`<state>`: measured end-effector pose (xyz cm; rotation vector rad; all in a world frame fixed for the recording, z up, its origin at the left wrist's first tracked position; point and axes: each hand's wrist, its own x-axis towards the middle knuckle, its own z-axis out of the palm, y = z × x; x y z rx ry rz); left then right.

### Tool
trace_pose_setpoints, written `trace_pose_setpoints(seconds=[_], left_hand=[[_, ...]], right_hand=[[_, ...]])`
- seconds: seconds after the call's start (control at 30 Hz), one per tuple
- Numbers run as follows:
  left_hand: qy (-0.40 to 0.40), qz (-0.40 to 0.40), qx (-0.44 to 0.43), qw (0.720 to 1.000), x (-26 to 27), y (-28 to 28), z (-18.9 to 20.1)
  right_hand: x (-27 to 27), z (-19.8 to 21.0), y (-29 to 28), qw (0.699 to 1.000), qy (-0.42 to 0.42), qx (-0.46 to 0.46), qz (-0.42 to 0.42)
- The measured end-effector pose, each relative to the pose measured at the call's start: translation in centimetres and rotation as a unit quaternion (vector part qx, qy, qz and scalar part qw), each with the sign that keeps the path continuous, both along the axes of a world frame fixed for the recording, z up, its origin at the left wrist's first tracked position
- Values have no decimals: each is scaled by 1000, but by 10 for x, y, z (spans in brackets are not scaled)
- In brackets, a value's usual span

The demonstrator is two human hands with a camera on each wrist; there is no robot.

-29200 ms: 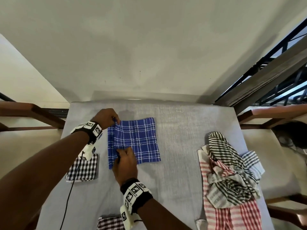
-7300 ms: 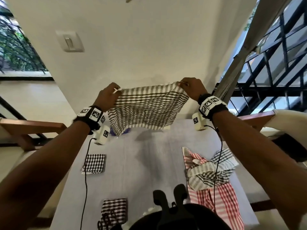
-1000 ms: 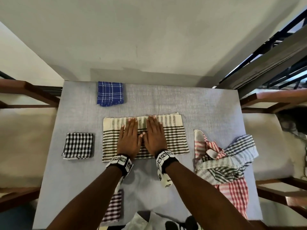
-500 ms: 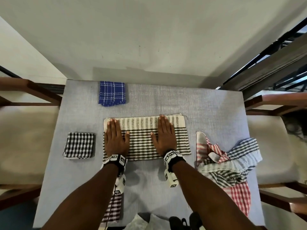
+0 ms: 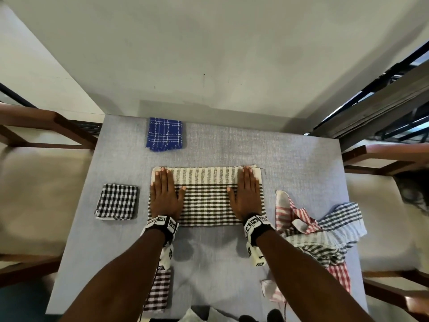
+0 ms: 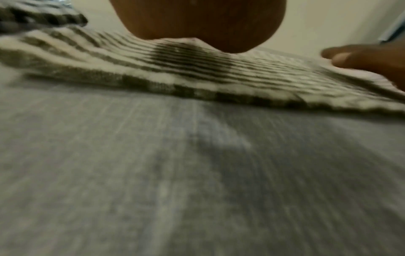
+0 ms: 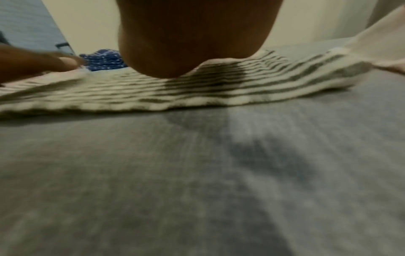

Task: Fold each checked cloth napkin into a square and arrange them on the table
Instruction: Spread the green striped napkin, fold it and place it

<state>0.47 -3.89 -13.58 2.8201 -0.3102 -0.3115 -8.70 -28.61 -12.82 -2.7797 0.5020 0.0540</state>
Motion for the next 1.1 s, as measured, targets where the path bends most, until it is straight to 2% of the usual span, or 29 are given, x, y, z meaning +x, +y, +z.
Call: trace_pose_setpoints(seconds=[0.07, 0.17, 0.2, 0.27, 0.37, 0.43, 0.53, 0.63, 1.0, 1.1], left_hand=[[-27, -43, 1, 999, -7, -11, 5], [-27, -167, 7, 986, -26, -42, 9], [-22, -173, 15, 985, -30, -49, 7], [-12, -150, 24, 988, -30, -50, 3], [-20, -164, 27, 986, -23, -31, -2], [-34, -142, 30, 989, -17, -16, -1], [-29, -69, 18, 997, -9, -2, 1], [-22, -47, 12, 999, -7, 3, 1], [-26, -46, 27, 998, -11, -10, 12], [-24, -99, 27, 994, -26, -40, 16]], right_hand=[[0, 3, 12, 998, -8, 4, 56], [8, 3, 47, 993, 8, 13, 116], [12, 2, 56, 992, 20, 12, 126], [18, 0, 63, 989, 36, 9, 144], [12, -7, 42, 986, 23, -7, 168], [4, -10, 17, 992, 12, -18, 126], [-3, -10, -12, 999, 5, -8, 41], [-5, -10, -16, 1000, -1, 6, 29], [-3, 4, -3, 999, 2, 7, 38], [-1, 5, 32, 996, 9, 5, 91]])
